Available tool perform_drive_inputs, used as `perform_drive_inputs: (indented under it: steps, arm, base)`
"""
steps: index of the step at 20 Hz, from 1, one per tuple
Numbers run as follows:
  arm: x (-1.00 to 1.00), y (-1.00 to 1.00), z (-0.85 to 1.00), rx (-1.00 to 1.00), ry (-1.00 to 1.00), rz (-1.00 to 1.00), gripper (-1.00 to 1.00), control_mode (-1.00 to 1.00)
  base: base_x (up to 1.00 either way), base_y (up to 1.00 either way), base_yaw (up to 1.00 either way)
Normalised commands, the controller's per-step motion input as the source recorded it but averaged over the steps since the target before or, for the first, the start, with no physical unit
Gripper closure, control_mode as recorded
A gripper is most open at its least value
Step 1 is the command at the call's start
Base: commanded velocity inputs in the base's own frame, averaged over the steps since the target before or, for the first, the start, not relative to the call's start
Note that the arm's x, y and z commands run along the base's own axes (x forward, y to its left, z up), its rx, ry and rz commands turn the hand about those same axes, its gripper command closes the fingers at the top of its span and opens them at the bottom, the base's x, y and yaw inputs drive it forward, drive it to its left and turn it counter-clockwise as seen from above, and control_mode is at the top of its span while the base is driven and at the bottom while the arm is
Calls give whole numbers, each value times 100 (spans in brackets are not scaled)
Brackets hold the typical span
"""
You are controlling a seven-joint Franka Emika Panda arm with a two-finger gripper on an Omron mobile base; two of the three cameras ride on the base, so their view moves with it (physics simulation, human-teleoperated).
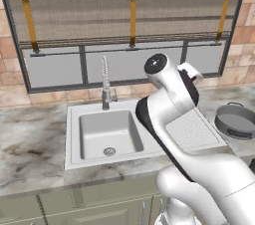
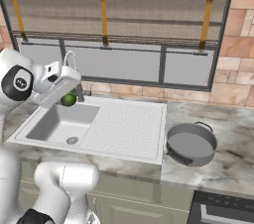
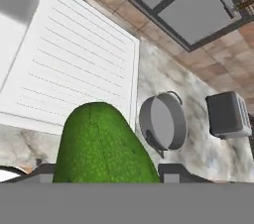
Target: Dump the avocado from the pot into the sink. Then turn on the water and wash the avocado. Then turn off the water and put the avocado back in the pot.
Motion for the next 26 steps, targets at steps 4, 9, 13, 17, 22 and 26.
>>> perform_drive_inputs:
  steps: [4,9,13,17,22,26]
  arm:
    - [12,-100,-2,1,0,-46,100,-100]
    - [7,-100,-14,3,0,-43,100,-100]
    - [4,-100,-38,8,0,-41,100,-100]
    - [3,-100,-43,18,0,-31,100,-100]
    - [6,-100,-41,22,-3,-15,100,-100]
    - [9,-100,-44,25,-14,0,100,-100]
  base:
    - [0,0,0]
    - [0,0,0]
    - [0,0,0]
    - [0,0,0]
    - [0,0,0]
    - [0,0,0]
